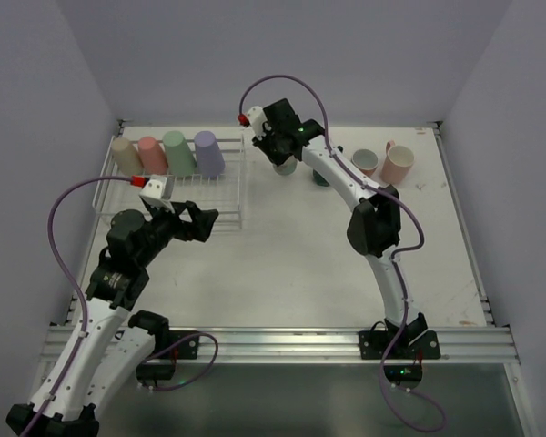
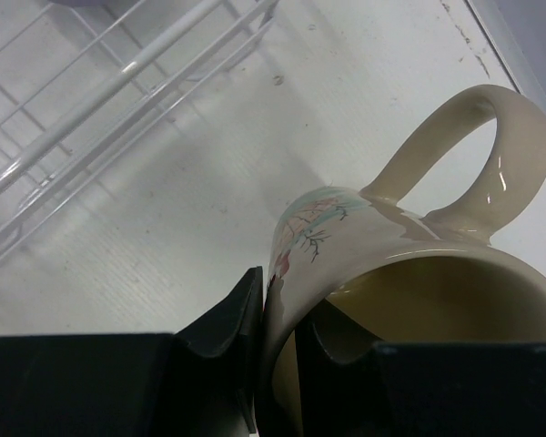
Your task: Unload the cups from the dish rack
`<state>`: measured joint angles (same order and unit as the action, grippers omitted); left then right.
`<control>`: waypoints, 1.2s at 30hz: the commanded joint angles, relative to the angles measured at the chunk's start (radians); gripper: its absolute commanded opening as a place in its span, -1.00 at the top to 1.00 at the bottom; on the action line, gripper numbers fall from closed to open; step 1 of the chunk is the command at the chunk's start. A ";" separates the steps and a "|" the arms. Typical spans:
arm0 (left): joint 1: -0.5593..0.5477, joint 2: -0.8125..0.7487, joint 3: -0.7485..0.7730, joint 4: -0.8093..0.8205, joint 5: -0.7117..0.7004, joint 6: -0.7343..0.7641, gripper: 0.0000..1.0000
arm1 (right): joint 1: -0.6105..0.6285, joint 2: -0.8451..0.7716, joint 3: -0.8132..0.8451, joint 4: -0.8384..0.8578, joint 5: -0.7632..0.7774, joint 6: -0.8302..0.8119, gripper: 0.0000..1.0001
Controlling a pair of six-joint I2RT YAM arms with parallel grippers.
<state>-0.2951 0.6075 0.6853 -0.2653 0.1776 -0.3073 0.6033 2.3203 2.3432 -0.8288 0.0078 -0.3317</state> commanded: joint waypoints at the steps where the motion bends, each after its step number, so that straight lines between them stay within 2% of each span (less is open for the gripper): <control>1: -0.004 -0.005 -0.001 0.061 -0.006 0.039 -1.00 | -0.022 -0.007 -0.001 0.172 0.012 -0.047 1.00; 9: -0.003 0.006 -0.001 0.061 -0.012 0.040 -1.00 | -0.034 0.048 0.007 0.195 0.001 -0.047 1.00; 20: -0.001 0.021 -0.001 0.061 -0.020 0.039 -1.00 | -0.043 0.031 -0.082 0.230 -0.045 -0.013 0.99; 23: -0.001 0.026 -0.001 0.060 -0.024 0.039 -1.00 | -0.043 0.019 -0.101 0.252 -0.036 -0.006 0.73; 24: 0.001 0.028 -0.001 0.060 -0.027 0.039 -1.00 | -0.043 0.016 -0.102 0.260 -0.028 -0.001 0.52; 27: 0.007 0.034 0.000 0.060 -0.027 0.036 -1.00 | -0.043 -0.009 -0.107 0.283 -0.011 0.005 0.23; 28: 0.008 0.037 0.000 0.060 -0.027 0.037 -1.00 | -0.045 -0.016 -0.110 0.289 -0.009 0.010 0.02; 36: 0.024 0.051 0.000 0.061 -0.041 0.031 -1.00 | -0.046 -0.120 -0.179 0.367 0.024 0.045 -0.32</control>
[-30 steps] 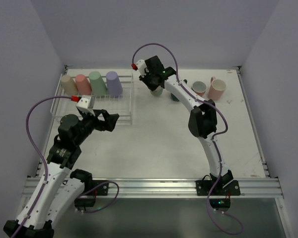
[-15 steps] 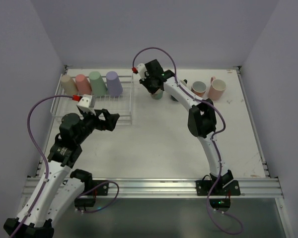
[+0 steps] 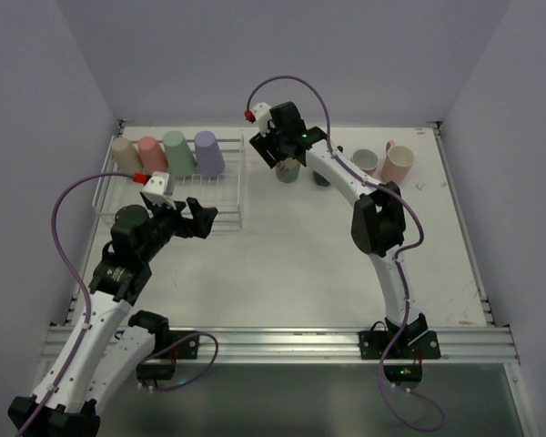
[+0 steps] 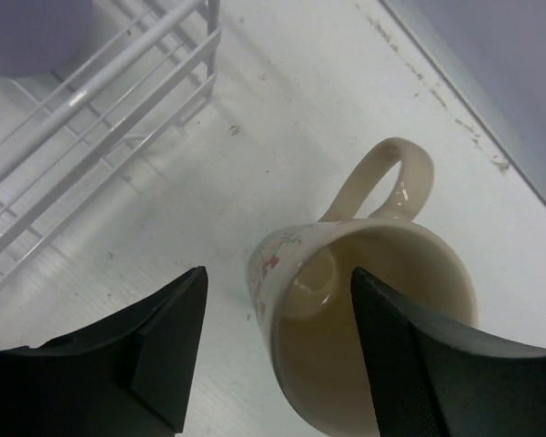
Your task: Unload the cups from the dish rack
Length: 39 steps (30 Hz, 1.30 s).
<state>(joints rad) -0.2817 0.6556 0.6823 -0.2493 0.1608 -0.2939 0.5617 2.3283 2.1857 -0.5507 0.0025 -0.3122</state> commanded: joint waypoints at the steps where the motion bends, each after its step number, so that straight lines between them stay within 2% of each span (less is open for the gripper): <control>1: 0.010 0.006 0.003 0.044 -0.032 0.016 -1.00 | -0.005 -0.141 -0.030 0.097 0.039 0.030 -0.38; 2: 0.015 0.012 0.005 0.044 -0.040 0.006 -1.00 | -0.005 -0.156 -0.040 0.109 0.043 0.041 -0.52; 4: 0.019 0.021 0.010 0.045 -0.049 -0.008 -1.00 | -0.003 -0.207 -0.067 0.120 0.041 0.053 -0.65; 5: 0.019 0.039 0.019 0.044 -0.050 -0.020 -1.00 | -0.005 -0.227 -0.076 0.133 0.039 0.071 -0.81; 8: 0.019 0.081 0.054 0.041 -0.053 -0.060 -1.00 | -0.003 -0.319 -0.127 0.170 0.044 0.116 -0.98; 13: 0.019 0.208 0.150 0.067 -0.128 -0.108 -1.00 | -0.005 -0.506 -0.236 0.202 0.004 0.234 -0.98; 15: 0.016 0.268 0.230 0.076 -0.159 -0.113 -1.00 | -0.005 -0.584 -0.360 0.267 -0.030 0.346 -0.98; 16: 0.013 0.333 0.279 0.084 -0.196 -0.111 -1.00 | -0.005 -0.674 -0.419 0.299 -0.042 0.390 -0.98; 19: 0.012 0.482 0.386 0.097 -0.271 -0.081 -1.00 | -0.002 -0.815 -0.688 0.528 -0.126 0.630 -0.98; 20: 0.012 0.524 0.414 0.097 -0.317 -0.070 -1.00 | 0.001 -0.901 -0.827 0.588 -0.154 0.675 -0.98; 22: 0.009 0.637 0.497 0.097 -0.357 -0.044 -1.00 | 0.016 -0.972 -0.938 0.676 -0.211 0.743 -0.98; 25: 0.007 0.760 0.587 0.108 -0.411 0.005 -1.00 | 0.043 -1.101 -1.107 0.765 -0.214 0.821 -0.98; 30: 0.007 0.895 0.660 0.183 -0.446 0.070 -0.99 | 0.070 -1.204 -1.221 0.816 -0.254 0.854 -0.98; 32: 0.007 0.932 0.688 0.212 -0.474 0.105 -0.90 | 0.078 -1.221 -1.248 0.816 -0.254 0.852 -0.98; 39: 0.007 1.087 0.766 0.228 -0.504 0.147 -0.90 | 0.078 -1.239 -1.276 0.795 -0.242 0.829 -0.98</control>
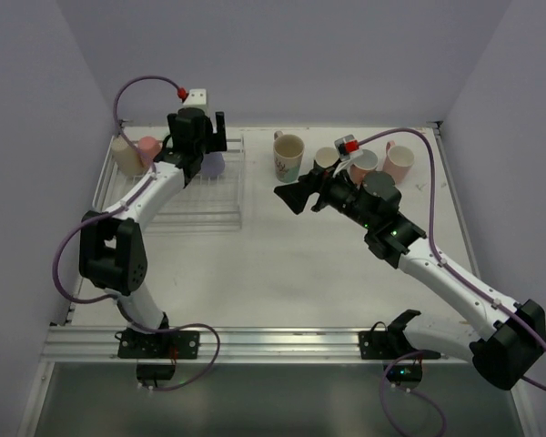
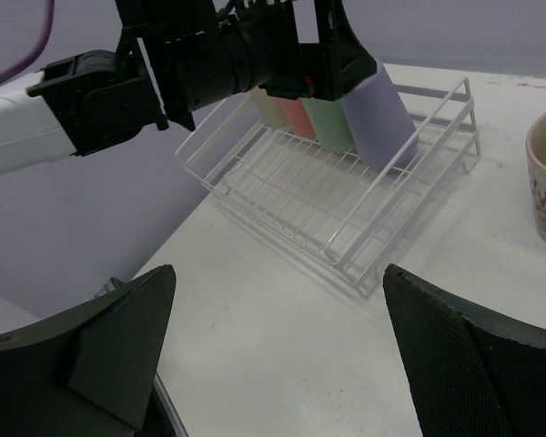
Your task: Unload the cups from the dish rack
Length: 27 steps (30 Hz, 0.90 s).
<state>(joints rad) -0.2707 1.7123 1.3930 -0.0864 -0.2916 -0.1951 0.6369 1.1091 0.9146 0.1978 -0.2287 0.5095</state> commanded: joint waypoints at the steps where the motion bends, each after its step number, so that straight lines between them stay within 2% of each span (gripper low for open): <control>1: -0.002 0.052 0.066 0.068 -0.052 0.055 -0.90 | 0.004 -0.022 -0.003 0.045 -0.011 0.004 -0.98; 10: 0.005 0.167 0.141 0.066 -0.041 0.065 -0.89 | 0.004 -0.005 0.003 0.048 -0.021 0.009 -0.98; 13: 0.005 0.191 0.146 0.068 -0.032 0.060 -0.80 | 0.004 -0.002 -0.002 0.048 -0.020 0.014 -0.98; 19: 0.007 0.185 0.110 0.112 -0.030 0.057 -0.40 | 0.004 0.009 0.012 0.052 -0.021 0.020 -0.98; 22: 0.008 0.178 0.100 0.116 -0.037 0.060 -0.06 | 0.004 0.031 0.027 0.060 -0.024 0.026 -0.98; 25: 0.007 0.144 0.087 0.120 -0.034 0.054 0.19 | 0.006 0.047 0.033 0.066 -0.034 0.038 -0.98; 27: 0.007 0.090 0.083 0.117 -0.020 0.033 0.24 | 0.007 0.055 0.035 0.077 -0.040 0.058 -0.98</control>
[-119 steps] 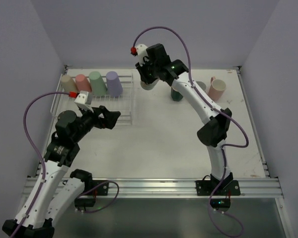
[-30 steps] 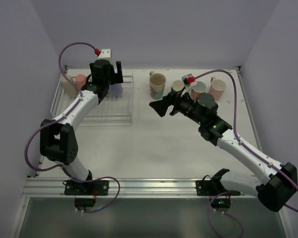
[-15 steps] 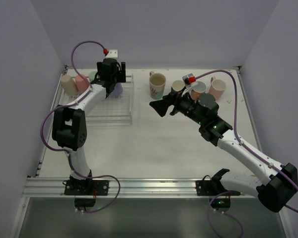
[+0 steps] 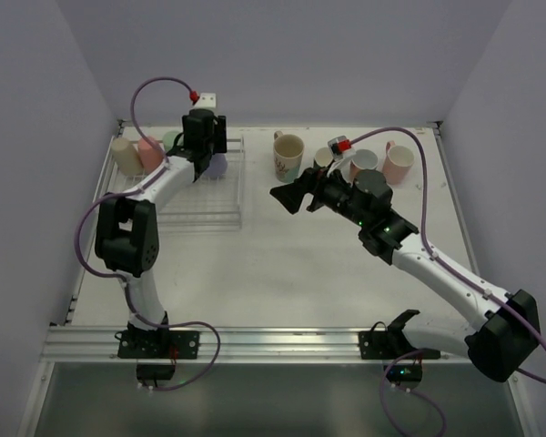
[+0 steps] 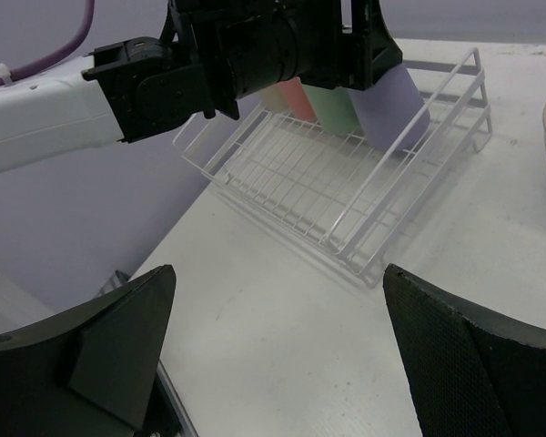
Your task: Unload the cups from the dish rack
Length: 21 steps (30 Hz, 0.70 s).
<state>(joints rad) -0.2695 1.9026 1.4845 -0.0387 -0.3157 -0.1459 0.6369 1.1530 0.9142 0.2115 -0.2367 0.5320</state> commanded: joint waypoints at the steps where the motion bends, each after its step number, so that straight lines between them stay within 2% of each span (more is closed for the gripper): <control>1: 0.006 -0.123 -0.012 0.066 0.019 -0.029 0.26 | 0.009 0.016 0.035 0.069 -0.036 0.045 -0.98; 5: 0.003 -0.287 -0.079 0.080 0.089 -0.127 0.32 | 0.015 0.027 0.026 0.143 -0.020 0.146 -0.98; 12: -0.002 -0.649 -0.325 0.091 0.214 -0.323 0.39 | 0.021 0.099 0.012 0.319 -0.047 0.334 -0.98; 17: -0.002 -0.885 -0.553 0.216 0.432 -0.493 0.39 | 0.027 0.132 -0.015 0.407 -0.079 0.407 -0.98; 21: -0.002 -0.970 -0.645 0.304 0.556 -0.650 0.40 | 0.029 0.146 -0.046 0.476 -0.099 0.442 -0.98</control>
<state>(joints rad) -0.2707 0.9562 0.9051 0.1509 0.0830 -0.6186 0.6605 1.2919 0.8833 0.5594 -0.3004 0.9096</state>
